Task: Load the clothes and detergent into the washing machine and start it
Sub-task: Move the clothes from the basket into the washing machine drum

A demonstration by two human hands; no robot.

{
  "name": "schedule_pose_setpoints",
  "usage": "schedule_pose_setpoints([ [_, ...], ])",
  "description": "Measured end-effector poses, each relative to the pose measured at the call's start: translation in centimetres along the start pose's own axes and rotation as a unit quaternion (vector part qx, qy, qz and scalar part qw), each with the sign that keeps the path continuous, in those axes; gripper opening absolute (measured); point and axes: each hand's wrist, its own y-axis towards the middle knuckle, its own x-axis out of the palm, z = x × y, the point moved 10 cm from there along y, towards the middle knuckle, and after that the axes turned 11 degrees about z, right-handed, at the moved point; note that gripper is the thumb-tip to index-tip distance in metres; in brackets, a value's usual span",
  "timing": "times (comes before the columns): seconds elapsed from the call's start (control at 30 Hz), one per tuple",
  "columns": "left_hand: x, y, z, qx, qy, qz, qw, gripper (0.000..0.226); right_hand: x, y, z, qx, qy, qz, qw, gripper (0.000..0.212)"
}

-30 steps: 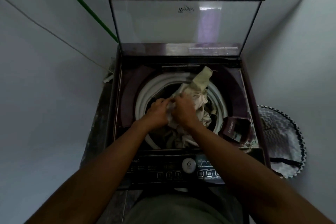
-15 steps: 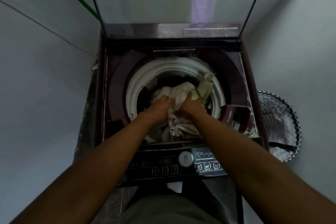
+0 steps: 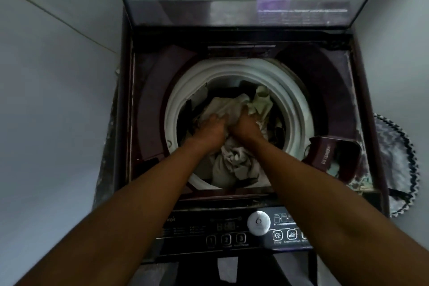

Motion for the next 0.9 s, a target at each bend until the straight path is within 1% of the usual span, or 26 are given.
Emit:
schedule_pose_setpoints([
  [0.03,-0.3,0.4,-0.1,-0.010,-0.013,0.003,1.000,0.069,-0.4,0.0,-0.7,-0.003,0.012,-0.018,1.000,0.072],
  [0.1,-1.3,0.9,-0.1,-0.034,-0.044,0.014,0.998,0.072,-1.2,-0.1,-1.9,0.006,0.071,-0.062,0.996,0.073],
  [0.13,-1.2,1.2,-0.3,-0.048,-0.053,0.011,0.997,0.069,-1.6,0.0,-2.3,-0.015,0.052,-0.080,0.995,0.075],
  [0.17,-1.0,1.3,-0.4,-0.052,-0.053,-0.002,0.997,0.063,-2.2,-0.3,-2.6,-0.035,0.002,-0.105,0.994,0.083],
  [0.2,-0.9,1.4,-0.5,-0.053,-0.059,-0.015,0.997,0.061,-2.4,-0.4,-2.4,-0.060,-0.067,-0.132,0.987,0.098],
  [0.23,-0.9,1.4,-0.4,-0.045,-0.061,-0.021,0.997,0.062,-2.4,-0.8,-1.7,-0.085,-0.159,-0.166,0.969,0.115],
  [0.27,-0.9,1.3,-0.4,-0.044,-0.078,-0.029,0.996,0.063,-2.4,-1.3,-0.8,-0.097,-0.247,-0.195,0.944,0.126],
  [0.3,-0.8,1.1,-0.2,-0.046,-0.106,-0.038,0.993,0.063,-2.1,-1.6,0.7,-0.089,-0.317,-0.209,0.921,0.129],
  [0.33,-0.7,0.8,0.2,-0.053,-0.132,-0.048,0.989,0.063,-2.2,-2.3,1.6,-0.075,-0.356,-0.210,0.907,0.126],
  [0.37,-0.7,0.8,0.5,-0.053,-0.149,-0.043,0.986,0.066,-1.5,-2.6,1.8,-0.062,-0.350,-0.197,0.913,0.116],
  [0.4,-0.4,1.0,0.5,-0.050,-0.158,-0.035,0.986,0.073,-0.5,-2.5,1.4,-0.056,-0.292,-0.172,0.939,0.101],
  [0.43,0.0,1.3,0.7,-0.042,-0.151,-0.033,0.987,0.081,0.2,-1.8,0.7,-0.045,-0.199,-0.117,0.972,0.086],
  [0.47,0.9,1.6,0.6,-0.037,-0.138,-0.048,0.989,0.087,0.6,-1.1,0.3,-0.009,-0.102,-0.064,0.993,0.077],
  [0.5,1.2,1.7,0.6,-0.034,-0.114,-0.058,0.991,0.086,0.7,-0.4,0.4,0.043,-0.037,-0.025,0.998,0.074],
  [0.53,0.9,1.6,0.6,-0.033,-0.092,-0.056,0.994,0.083,0.9,0.2,0.2,0.084,-0.006,-0.014,0.996,0.074],
  [0.57,0.6,1.5,0.4,-0.032,-0.083,-0.044,0.995,0.081,1.4,0.6,0.3,0.104,0.005,-0.020,0.994,0.074],
  [0.6,0.1,1.5,0.3,-0.033,-0.090,-0.027,0.995,0.080,1.8,1.3,-0.2,0.094,0.009,-0.036,0.995,0.073],
  [0.67,-0.3,1.8,0.0,-0.031,-0.081,-0.005,0.996,0.081,1.9,2.1,-1.8,0.031,0.003,-0.064,0.997,0.073],
  [0.77,-0.3,1.8,-0.1,-0.007,-0.065,0.001,0.998,0.080,3.0,3.2,-2.6,-0.048,-0.095,-0.134,0.985,0.097],
  [0.8,-0.4,1.7,-0.2,-0.007,-0.076,0.006,0.997,0.078,3.2,3.3,-3.0,-0.045,-0.101,-0.155,0.982,0.095],
  [0.87,-1.0,1.5,-0.4,-0.018,-0.095,0.022,0.995,0.078,2.8,3.4,-4.4,-0.064,-0.104,-0.167,0.978,0.078],
  [0.9,-1.2,1.5,-0.5,-0.024,-0.096,0.026,0.995,0.079,2.4,3.6,-4.7,-0.086,-0.119,-0.158,0.976,0.071],
])
